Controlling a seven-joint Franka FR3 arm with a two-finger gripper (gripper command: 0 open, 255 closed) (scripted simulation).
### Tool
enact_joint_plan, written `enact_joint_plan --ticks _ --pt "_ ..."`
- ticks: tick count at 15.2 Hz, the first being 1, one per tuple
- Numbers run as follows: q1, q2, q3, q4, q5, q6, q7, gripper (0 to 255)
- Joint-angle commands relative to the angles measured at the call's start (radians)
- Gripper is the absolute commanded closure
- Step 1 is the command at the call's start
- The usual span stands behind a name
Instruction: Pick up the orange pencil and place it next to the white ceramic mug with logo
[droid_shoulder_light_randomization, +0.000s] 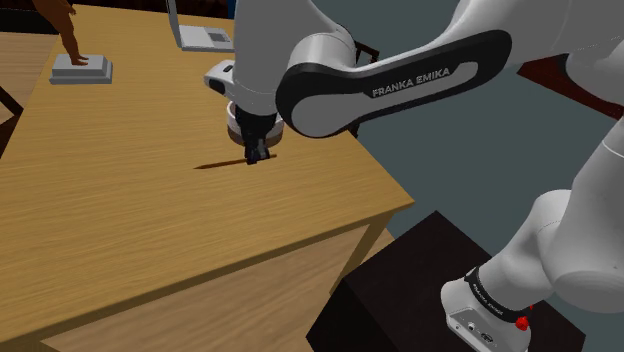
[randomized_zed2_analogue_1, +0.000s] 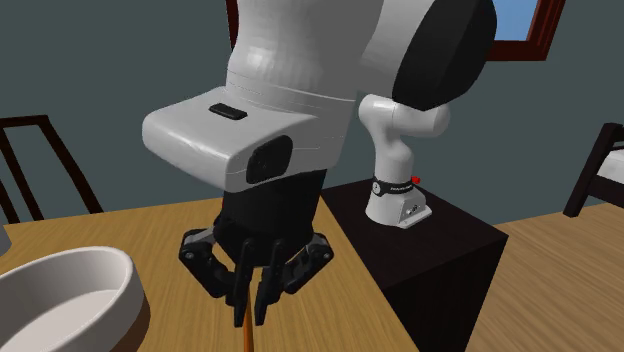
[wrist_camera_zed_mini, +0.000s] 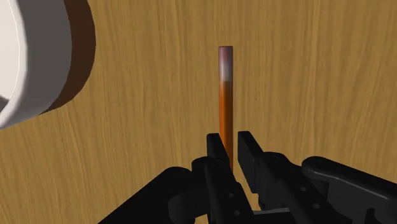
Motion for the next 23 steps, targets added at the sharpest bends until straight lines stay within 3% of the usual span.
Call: enact_joint_plan --ticks 1,13,23 --pt "0.0 -0.01 0.002 0.016 0.008 -0.025 -0.008 255" --pt "0.0 -0.047 0.011 0.123 0.039 -0.163 -0.049 255" --pt "-0.145 -0.087 -0.071 0.067 0.097 -0.098 -0.283 255"
